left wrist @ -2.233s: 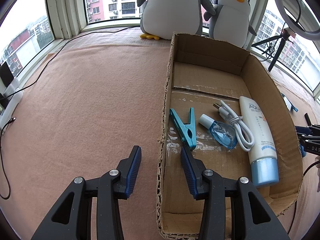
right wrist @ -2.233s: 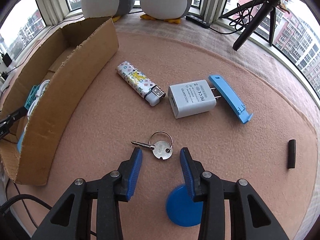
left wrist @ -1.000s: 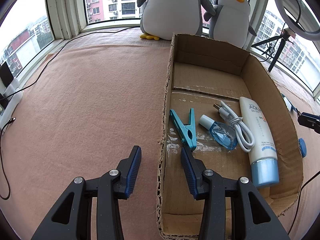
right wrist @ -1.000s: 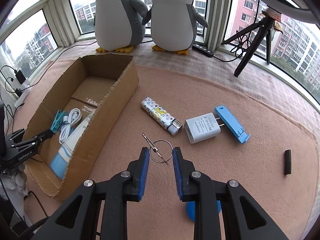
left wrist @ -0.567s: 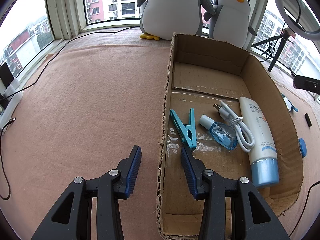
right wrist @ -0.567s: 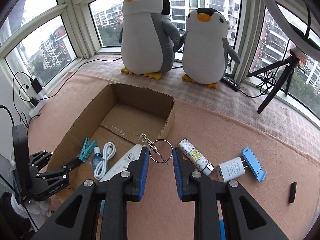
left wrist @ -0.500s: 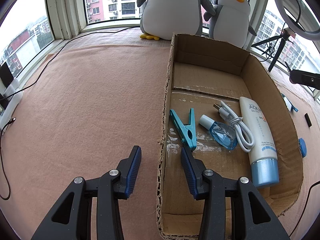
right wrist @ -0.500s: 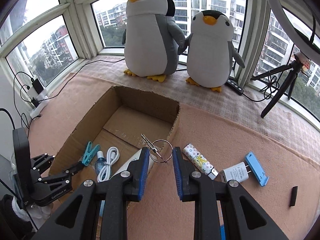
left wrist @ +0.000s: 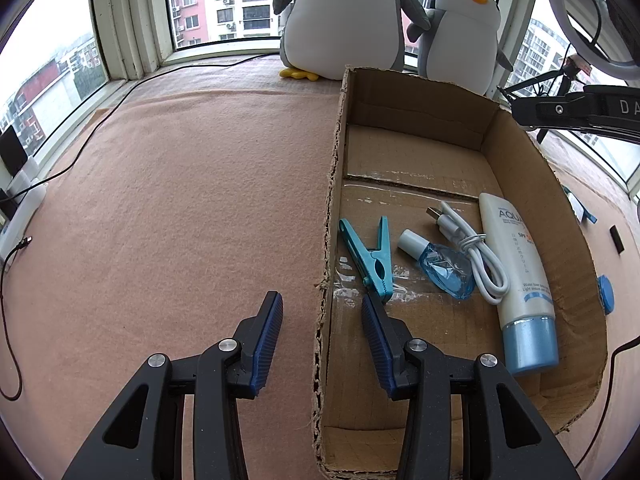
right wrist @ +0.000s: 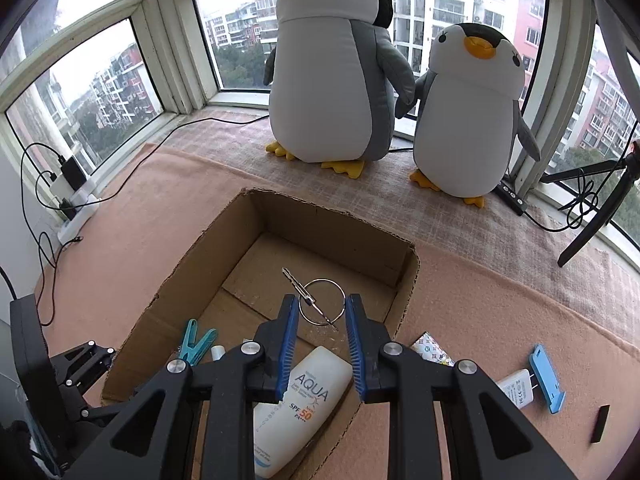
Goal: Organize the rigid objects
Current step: 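Carry the keys with the right tool over the box, then open the right tool to drop the keys into the box, then move the right tool to the blue round case and grasp it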
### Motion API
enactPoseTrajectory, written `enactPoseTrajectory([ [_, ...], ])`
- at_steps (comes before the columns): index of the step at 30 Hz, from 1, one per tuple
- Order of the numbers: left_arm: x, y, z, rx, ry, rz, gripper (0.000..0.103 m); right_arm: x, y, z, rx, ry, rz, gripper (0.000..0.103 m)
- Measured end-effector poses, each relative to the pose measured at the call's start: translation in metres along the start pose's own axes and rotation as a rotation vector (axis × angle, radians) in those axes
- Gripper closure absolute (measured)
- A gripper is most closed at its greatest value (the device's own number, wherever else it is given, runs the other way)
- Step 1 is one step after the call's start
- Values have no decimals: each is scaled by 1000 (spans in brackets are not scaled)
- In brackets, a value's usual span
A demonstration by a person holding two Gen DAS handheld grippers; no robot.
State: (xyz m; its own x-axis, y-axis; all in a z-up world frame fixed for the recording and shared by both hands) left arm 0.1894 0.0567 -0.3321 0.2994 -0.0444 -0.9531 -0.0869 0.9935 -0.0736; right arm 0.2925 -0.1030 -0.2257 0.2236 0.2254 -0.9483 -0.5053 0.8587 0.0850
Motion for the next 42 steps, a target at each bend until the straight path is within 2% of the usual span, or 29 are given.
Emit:
enactPoseTrajectory([
  [8,0,0,0,1,0,0,57,8,3,4,1,14,2,80],
  [10,0,-1,0,1,0,0,57,8,2,5,4,13,-5,71],
  [11,0,0,0,1,0,0,57,8,2,5,6,13,-2,63],
  [12,0,0,0,0,0,0,57,7,2,5,8,12,3,61],
  [22,0,-1,0,1,0,1,57,4,-1,2,27,16,13,60],
  [30,0,0,0,2,0,2,57,-17,-11,-14,61,-1,21,57],
  [42,-1,0,1,6,-1,5,57,-72,-68,-63,188,-39,-10,57],
])
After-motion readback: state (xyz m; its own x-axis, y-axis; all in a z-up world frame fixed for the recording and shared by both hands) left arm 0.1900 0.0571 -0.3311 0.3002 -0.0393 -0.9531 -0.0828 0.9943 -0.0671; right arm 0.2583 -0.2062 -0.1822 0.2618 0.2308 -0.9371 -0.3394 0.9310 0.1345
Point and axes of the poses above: each gripper's, at about its wrist camera, not at the fingertips, and x roughly the way its jaws point, y to its left, z to its top, the point moved 10 cm from there along x, roughly the way its jaws point, and after that the axes turned 15 degrees about y, right-handed, at the moved point
